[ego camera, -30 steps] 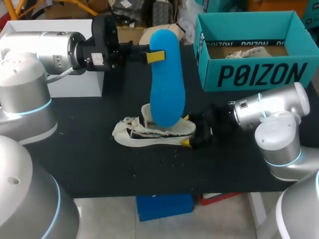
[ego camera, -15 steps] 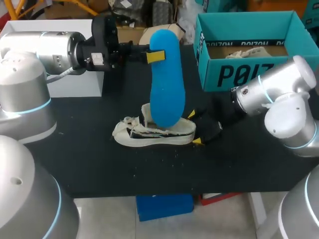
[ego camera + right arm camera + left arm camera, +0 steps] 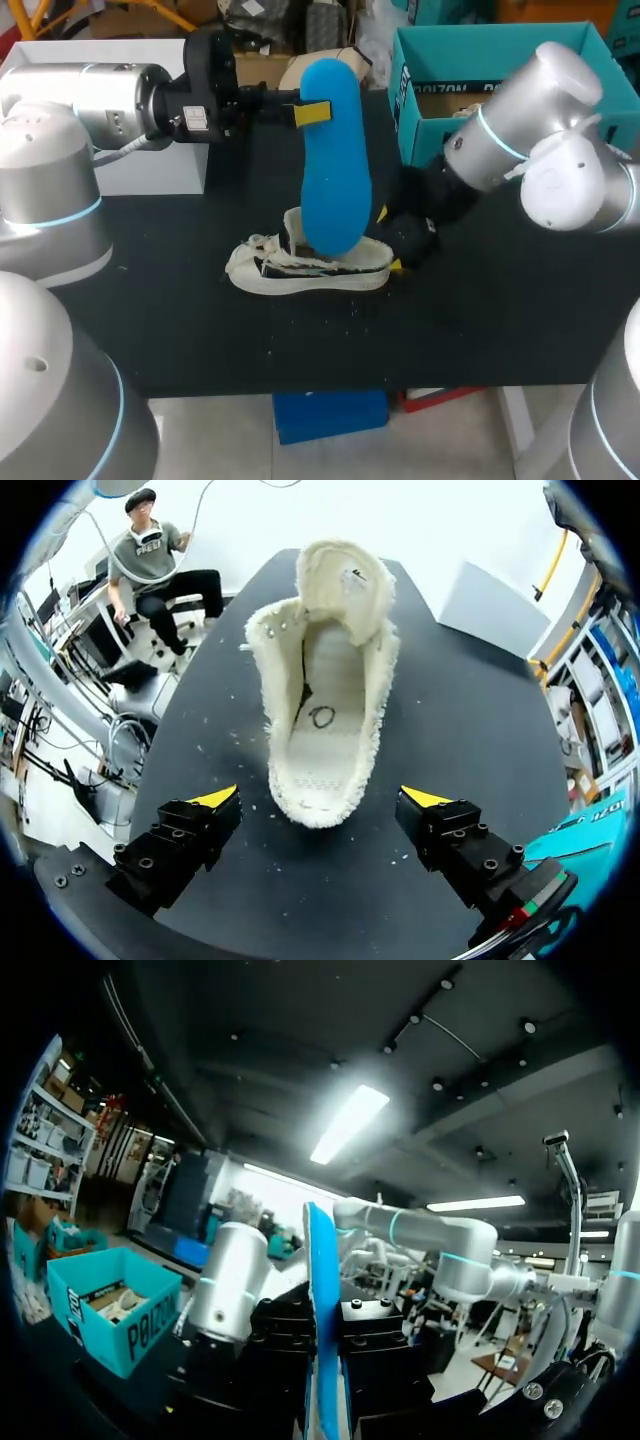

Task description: Take the shoe out of the shoebox, open the shoe tongue, remove and reinsert the insole, then place the shoe into the shoebox

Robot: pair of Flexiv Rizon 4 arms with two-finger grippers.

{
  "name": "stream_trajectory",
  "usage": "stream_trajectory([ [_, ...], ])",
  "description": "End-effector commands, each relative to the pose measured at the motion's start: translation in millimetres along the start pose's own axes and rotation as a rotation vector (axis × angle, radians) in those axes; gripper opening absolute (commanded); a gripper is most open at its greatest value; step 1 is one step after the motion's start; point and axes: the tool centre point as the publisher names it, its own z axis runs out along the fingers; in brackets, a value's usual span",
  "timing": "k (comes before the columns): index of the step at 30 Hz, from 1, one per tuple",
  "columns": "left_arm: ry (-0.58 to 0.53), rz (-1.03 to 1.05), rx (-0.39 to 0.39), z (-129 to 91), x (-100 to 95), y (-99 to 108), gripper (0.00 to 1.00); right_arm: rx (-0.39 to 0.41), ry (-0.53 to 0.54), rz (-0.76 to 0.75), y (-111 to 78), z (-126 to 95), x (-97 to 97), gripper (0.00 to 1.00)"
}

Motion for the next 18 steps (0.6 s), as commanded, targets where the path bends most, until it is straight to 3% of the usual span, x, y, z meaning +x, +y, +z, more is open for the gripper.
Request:
stream_trajectory([
  [1,-0.002,0.001,0.0,0.9,0.1,1.1,0.0,0.274,-0.007,0.012,5.8,-5.0,-1.2,1.0],
  [9,-0.002,0.001,0.0,0.9,0.1,1.1,0.0,0.362,-0.017,0.04,12.9,-10.0,-4.6,1.0],
  [18,-0.002,0.001,0.0,0.9,0.1,1.1,0.0,0.379,-0.023,0.057,21.2,-9.9,-10.1,1.0],
])
